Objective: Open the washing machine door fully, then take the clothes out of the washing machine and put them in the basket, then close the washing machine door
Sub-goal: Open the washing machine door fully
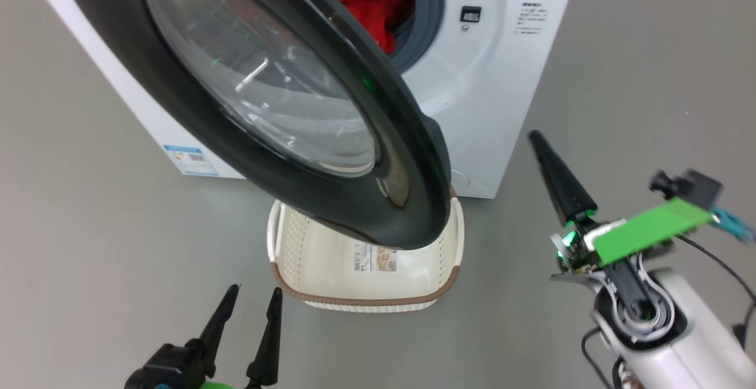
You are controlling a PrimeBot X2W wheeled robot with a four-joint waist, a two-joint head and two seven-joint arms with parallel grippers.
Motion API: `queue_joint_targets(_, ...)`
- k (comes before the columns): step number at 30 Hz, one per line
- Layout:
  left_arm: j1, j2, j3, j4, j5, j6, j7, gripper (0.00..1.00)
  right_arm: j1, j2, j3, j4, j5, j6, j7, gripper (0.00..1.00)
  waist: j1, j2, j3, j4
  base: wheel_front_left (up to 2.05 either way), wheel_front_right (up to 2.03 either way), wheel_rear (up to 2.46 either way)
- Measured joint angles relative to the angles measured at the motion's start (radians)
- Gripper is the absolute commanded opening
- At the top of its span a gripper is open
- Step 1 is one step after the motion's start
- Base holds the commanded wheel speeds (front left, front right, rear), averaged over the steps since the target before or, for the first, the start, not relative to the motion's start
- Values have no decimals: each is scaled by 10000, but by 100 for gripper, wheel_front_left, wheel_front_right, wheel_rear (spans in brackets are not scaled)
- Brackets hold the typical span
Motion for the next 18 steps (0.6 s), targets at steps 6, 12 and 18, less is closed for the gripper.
queue_joint_targets(6, -63, 2, -132, 42, -31, 0, 0, 100, -755, 15, -328, 667, 1016, -2, 2600, 0, 0, 1, 191, 295, 0, 0, 0)
queue_joint_targets(12, -81, 2, -414, 73, -144, 6, 0, 100, -1209, 21, -715, 1354, 1275, -2, 4569, 0, -1, 0, 318, 578, 0, 0, 0)
queue_joint_targets(18, -90, 2, -640, 96, -238, 65, 0, 100, -1375, 75, -976, 1776, 1191, -2, 5925, 0, 0, 0, 338, 753, 0, 0, 0)
